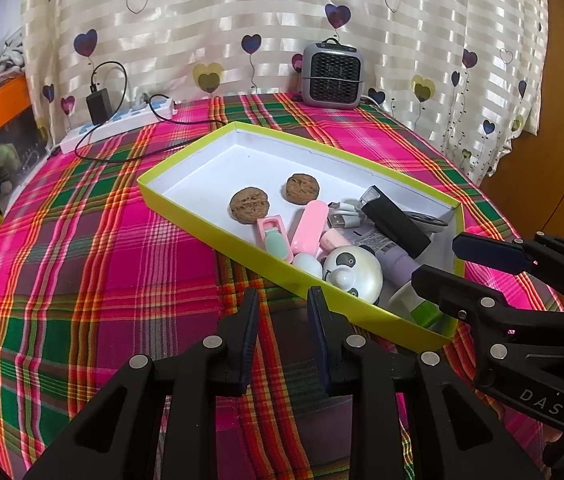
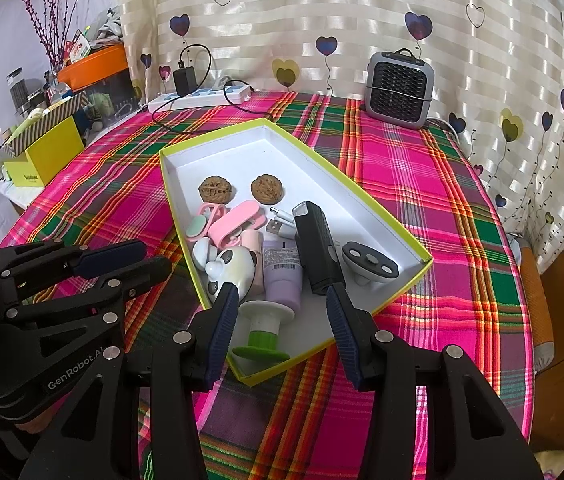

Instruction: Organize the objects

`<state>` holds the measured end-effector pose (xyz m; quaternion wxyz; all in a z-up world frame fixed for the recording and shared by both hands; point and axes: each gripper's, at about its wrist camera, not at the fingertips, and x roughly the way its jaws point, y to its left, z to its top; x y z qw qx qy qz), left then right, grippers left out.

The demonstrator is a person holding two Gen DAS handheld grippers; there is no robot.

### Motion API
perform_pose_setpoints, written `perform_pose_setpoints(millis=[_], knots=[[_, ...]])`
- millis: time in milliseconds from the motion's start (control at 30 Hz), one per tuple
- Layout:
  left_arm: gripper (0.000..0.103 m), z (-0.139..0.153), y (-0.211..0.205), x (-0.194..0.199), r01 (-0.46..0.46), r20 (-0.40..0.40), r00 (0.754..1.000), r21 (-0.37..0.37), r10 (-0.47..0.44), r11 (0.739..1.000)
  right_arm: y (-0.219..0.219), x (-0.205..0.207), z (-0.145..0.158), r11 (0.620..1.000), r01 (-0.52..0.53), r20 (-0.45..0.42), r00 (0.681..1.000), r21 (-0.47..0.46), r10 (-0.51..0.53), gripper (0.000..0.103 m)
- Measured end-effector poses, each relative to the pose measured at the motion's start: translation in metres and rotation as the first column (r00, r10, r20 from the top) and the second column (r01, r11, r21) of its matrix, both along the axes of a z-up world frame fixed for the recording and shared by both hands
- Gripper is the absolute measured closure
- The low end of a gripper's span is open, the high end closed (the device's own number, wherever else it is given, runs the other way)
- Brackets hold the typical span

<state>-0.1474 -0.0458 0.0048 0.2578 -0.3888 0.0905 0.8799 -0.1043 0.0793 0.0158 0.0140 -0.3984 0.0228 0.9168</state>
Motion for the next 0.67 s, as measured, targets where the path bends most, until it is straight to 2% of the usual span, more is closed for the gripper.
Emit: perform_pose_setpoints(millis=[667], knots=[[0.080,-0.0009,0.0015,0.0028,0.014,-0.008,1.000,0.002,-0.014,1.000,0.0015,0.0005,-0.0020,1.000,0.001,0.002,1.000,-0.002,-0.001,0.056]])
